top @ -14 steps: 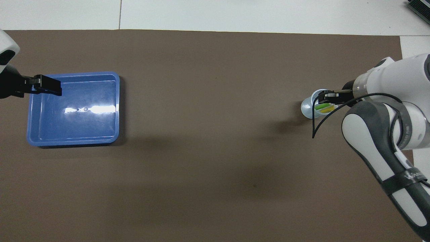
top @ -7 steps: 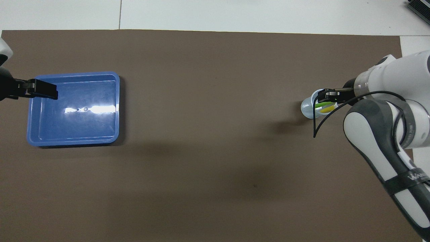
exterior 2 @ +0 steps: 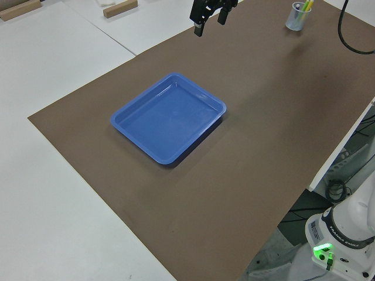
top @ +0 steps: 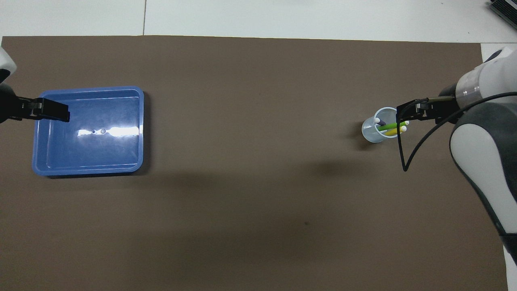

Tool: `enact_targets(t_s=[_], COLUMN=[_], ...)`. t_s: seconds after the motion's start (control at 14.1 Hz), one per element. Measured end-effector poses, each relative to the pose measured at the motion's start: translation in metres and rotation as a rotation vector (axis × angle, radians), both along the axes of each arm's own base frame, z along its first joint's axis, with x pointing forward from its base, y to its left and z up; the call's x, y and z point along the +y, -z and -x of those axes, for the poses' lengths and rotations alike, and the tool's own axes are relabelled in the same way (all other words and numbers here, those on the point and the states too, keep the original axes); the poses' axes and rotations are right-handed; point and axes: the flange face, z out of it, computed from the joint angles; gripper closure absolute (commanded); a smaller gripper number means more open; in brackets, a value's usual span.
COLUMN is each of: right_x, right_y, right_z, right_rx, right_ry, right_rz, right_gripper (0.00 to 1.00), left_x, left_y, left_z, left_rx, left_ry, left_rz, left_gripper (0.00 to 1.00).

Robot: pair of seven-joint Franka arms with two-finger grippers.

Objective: Transfer and insert pens with both arms

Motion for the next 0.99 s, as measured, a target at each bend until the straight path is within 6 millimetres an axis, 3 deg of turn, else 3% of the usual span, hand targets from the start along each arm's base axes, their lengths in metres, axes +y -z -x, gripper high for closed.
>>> enact_targets(t_s=[0.5, 0.99], right_x=[0.008, 0.009], right_y=[-0.05, -0.059], right_z=[0.043, 0.056], right_rx=[0.038, 0.069], right_ry=[-0.074, -0.077], right_rz=[0.039, 0.048], right_gripper=[0.0, 0.0], left_x=[0.002, 0.002], left_y=[0.0, 0.0], left_z=[0.0, 0.0], left_rx=[0.0, 0.0], left_ry=[-0.004, -0.004], left_rz=[0.0, 0.0], left_gripper=[0.0, 0.0])
